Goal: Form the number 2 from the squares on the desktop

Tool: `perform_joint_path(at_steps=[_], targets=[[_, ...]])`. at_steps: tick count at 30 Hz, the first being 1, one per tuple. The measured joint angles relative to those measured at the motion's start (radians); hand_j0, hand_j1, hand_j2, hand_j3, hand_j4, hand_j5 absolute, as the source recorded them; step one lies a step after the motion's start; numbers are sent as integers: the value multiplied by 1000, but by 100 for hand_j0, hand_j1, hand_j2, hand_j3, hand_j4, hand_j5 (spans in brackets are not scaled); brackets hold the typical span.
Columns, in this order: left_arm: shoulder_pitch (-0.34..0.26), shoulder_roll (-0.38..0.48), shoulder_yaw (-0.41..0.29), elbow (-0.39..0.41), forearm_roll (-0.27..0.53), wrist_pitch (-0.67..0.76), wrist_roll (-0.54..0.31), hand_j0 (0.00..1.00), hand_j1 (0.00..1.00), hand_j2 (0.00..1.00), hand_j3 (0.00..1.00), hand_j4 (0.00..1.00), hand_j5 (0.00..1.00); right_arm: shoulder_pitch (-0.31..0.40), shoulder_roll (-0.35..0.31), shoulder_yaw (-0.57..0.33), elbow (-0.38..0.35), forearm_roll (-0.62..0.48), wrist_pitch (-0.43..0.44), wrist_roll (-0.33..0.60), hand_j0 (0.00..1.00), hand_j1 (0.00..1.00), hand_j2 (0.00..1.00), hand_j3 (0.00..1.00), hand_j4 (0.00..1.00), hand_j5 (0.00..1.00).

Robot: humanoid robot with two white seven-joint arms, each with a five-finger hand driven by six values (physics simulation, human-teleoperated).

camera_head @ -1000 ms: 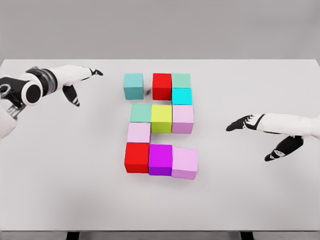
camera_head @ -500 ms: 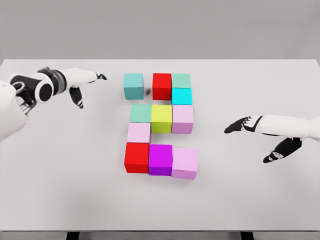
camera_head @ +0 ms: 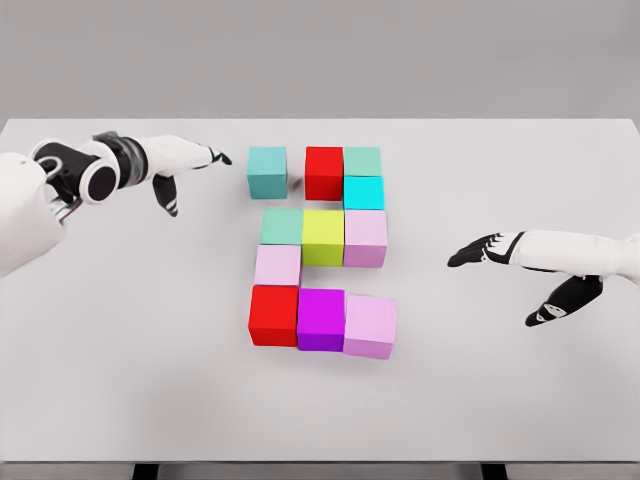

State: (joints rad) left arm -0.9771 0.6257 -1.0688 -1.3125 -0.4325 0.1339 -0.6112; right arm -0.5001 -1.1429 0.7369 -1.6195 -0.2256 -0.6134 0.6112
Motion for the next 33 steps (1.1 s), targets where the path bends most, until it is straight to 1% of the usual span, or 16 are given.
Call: perform_joint_path(at_steps=[19, 33], targets=[[-8, -18, -28, 9, -2, -3, 0, 100, 100, 100, 100, 100, 100, 6, 4, 0, -2, 0, 0, 0, 100, 100, 100, 100, 100, 100], [-8, -41, -33, 11, -2, -2, 0, 100, 100, 100, 100, 100, 100, 8, 3, 0, -6, 0, 0, 0, 100, 100, 100, 100, 100, 100]])
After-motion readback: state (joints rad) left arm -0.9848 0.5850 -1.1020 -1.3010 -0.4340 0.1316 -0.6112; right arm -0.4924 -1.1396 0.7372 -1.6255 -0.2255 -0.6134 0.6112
